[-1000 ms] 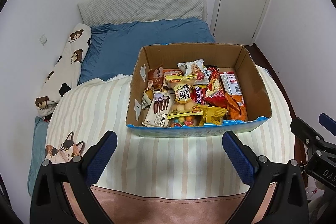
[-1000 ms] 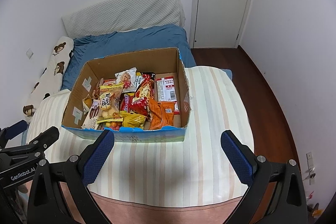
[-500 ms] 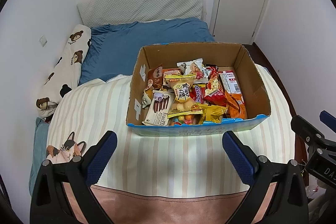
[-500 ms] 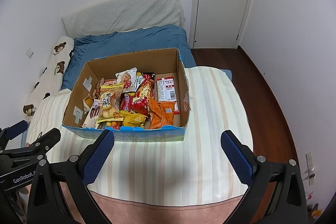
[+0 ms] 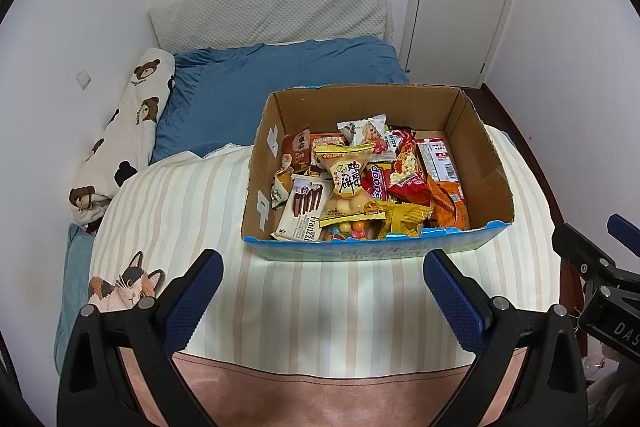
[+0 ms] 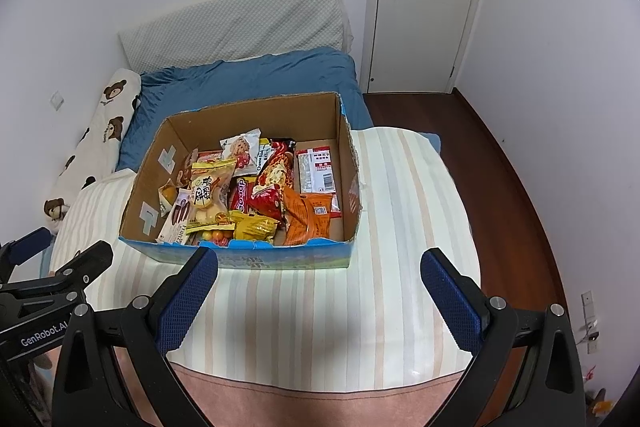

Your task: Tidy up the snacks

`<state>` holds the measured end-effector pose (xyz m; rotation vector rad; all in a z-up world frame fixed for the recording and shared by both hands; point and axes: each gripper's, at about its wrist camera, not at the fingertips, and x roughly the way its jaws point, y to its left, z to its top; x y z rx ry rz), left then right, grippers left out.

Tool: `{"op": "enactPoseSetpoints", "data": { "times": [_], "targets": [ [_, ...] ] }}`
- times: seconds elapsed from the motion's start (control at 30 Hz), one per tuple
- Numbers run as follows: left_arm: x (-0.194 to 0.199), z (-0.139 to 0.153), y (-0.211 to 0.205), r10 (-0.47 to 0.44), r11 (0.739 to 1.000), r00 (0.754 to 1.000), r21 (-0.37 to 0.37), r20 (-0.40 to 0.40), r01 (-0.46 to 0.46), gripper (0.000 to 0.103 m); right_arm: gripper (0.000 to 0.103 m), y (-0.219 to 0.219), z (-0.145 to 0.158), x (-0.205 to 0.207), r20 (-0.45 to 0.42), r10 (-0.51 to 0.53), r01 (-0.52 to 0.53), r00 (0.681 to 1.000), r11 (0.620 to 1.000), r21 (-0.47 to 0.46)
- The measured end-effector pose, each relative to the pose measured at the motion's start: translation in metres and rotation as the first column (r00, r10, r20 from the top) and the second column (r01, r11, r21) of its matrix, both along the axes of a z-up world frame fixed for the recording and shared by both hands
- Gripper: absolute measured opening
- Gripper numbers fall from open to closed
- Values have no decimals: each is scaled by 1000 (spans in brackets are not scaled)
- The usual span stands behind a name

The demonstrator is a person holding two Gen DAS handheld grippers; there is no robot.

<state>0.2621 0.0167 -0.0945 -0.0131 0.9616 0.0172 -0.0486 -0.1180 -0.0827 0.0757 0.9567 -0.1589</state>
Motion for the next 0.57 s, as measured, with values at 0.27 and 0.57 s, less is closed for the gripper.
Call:
{"op": "enactPoseSetpoints", "data": {
  "times": [0.27,0.57],
  "targets": [
    [-1,-1,1,8,1000,1000,7,0,-8,103,103,-2,-1,-2,1,-4,4,1000,1000,5],
    [-2,-2,0,9,1000,1000,12,4,-9,103,103,-2,-2,-2,-1,-5,5,1000,1000,7]
  ]
}}
